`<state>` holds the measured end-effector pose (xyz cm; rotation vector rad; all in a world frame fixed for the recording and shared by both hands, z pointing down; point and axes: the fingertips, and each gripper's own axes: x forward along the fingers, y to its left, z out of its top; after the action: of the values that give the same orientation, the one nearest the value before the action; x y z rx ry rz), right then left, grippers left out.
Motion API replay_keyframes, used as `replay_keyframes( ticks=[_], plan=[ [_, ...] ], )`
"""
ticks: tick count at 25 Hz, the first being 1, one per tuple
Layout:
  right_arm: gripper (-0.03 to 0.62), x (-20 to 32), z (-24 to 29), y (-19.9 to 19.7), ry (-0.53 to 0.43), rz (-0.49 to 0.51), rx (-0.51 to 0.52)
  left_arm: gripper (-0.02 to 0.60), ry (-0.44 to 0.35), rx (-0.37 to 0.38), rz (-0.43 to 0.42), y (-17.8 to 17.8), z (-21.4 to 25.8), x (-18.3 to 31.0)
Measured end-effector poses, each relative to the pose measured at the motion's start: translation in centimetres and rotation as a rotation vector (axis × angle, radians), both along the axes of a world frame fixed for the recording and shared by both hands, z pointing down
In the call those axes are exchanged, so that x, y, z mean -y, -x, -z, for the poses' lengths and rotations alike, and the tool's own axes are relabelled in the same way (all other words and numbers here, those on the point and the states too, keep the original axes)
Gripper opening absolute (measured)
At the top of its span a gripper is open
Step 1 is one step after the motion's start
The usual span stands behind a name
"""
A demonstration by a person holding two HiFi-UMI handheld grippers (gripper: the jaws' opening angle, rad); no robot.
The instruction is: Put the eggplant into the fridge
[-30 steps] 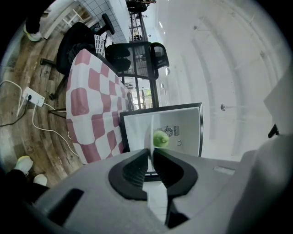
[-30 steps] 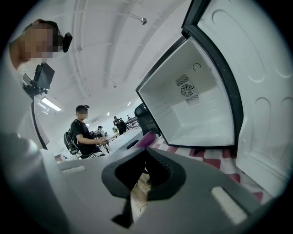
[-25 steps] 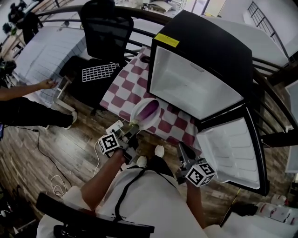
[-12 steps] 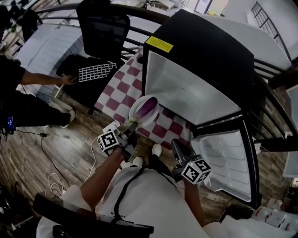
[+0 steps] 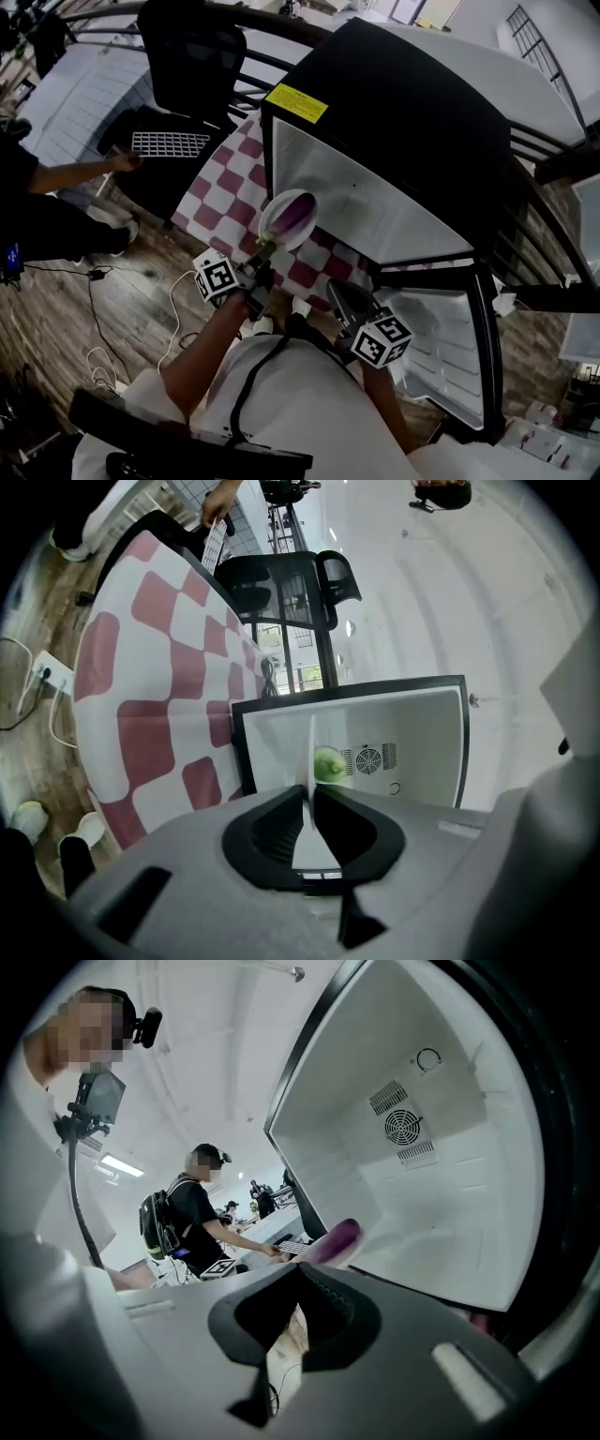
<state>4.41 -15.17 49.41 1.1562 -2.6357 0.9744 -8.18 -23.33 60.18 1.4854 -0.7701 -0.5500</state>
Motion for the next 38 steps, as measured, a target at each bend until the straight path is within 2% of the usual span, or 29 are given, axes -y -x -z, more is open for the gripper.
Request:
replay_keyframes(
  ticks=[9, 13, 16, 30, 38],
  plan=[
    [0.006, 2.8, -1.5, -0.8, 0.034, 0.006, -0.008, 0.043, 0.008, 0.008, -0.025, -2.6, -2.2, 4.1],
    [0.006, 3.7, -1.9, -1.6, 0.051, -0.009, -0.011, 0.044, -0.018, -0.005, -0.032, -3.6, -2.5, 5.8],
    [0.006, 4.2, -2.0, -2.0, 0.058, -0.01, -0.016, 0.043, 0.0, -0.003, -0.026, -4.2, -3.2, 6.7],
    [0.006, 4.4, -3.2, -3.7, 0.098, -0.008, -0.044, 0.043, 0.01, -0.04, -0.021, -8.7, -5.2, 10.4],
    [0.006, 4.6, -3.9, -4.5, 0.117, 0.004, -0.047, 0.043, 0.015, -0.037, -0.007, -9.8, -6.1, 11.6]
  ],
)
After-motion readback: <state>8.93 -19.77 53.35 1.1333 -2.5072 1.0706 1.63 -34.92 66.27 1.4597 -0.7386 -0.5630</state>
